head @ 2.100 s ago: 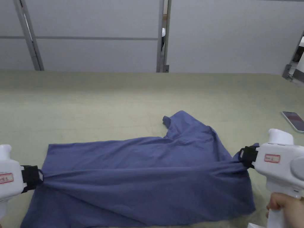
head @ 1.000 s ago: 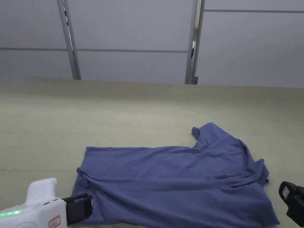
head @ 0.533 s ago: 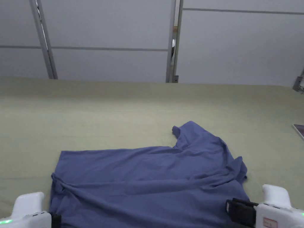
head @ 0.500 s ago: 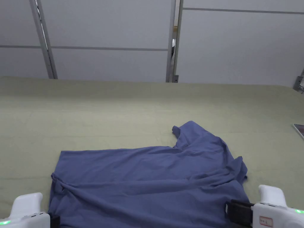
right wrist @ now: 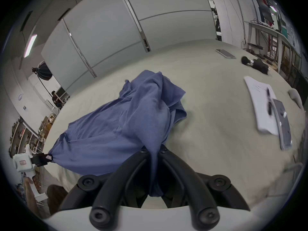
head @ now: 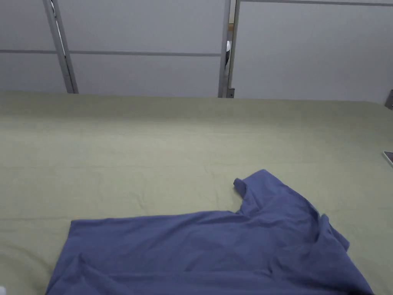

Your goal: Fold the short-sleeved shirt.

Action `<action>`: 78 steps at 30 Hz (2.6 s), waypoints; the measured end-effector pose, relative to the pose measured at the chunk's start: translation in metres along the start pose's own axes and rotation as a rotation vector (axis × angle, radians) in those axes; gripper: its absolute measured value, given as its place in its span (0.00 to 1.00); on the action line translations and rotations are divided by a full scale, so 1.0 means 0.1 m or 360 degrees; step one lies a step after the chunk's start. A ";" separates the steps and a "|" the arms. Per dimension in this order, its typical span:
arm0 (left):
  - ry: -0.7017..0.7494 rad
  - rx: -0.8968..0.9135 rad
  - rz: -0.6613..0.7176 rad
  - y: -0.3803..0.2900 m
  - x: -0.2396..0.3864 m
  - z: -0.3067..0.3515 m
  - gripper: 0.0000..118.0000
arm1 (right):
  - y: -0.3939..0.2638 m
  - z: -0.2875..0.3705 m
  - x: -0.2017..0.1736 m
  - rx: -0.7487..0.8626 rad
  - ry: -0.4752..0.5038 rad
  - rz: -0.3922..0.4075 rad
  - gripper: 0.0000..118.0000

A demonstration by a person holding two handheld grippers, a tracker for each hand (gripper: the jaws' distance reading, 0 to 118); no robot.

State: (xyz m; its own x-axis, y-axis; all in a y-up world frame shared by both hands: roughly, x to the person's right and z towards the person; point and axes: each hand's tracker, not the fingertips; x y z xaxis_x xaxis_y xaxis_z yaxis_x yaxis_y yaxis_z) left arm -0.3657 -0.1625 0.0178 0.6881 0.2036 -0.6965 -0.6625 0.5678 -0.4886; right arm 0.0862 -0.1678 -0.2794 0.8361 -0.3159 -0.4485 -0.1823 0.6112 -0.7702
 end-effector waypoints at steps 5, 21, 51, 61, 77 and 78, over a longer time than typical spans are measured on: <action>0.0038 -0.0216 0.0212 -0.36 -0.25 -0.26 0.10 | -0.29 -0.28 0.05 -0.0308 -0.0103 -0.0024 0.09; -0.0146 0.1024 -0.0159 1.09 0.49 1.21 0.00 | 0.86 0.84 -1.28 0.1035 0.0168 0.0422 0.02; 0.0084 -0.0046 -0.0334 1.52 0.39 -1.34 0.03 | 1.92 -2.28 -0.37 -0.0418 -0.0383 0.0273 0.72; -0.0012 0.0168 -0.0258 1.39 0.26 -0.37 0.03 | 1.78 -0.68 -0.34 0.0010 -0.0014 0.0355 0.03; 0.0011 -0.0149 -0.0172 -0.23 -0.26 -0.28 0.05 | -0.02 -0.19 0.16 -0.0393 -0.0123 0.0475 0.04; 0.0040 -0.0085 -0.0154 -0.21 -0.27 -0.21 0.13 | -0.02 -0.13 0.13 -0.0337 -0.0160 0.0452 0.06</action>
State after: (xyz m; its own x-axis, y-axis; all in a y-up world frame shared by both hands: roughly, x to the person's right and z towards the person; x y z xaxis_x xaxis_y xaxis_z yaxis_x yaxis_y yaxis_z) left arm -0.3764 -0.1966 0.0358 0.7423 0.1294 -0.6574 -0.6087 0.5404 -0.5809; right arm 0.0906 -0.1826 -0.2902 0.7816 -0.0759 -0.6191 -0.5084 0.4974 -0.7029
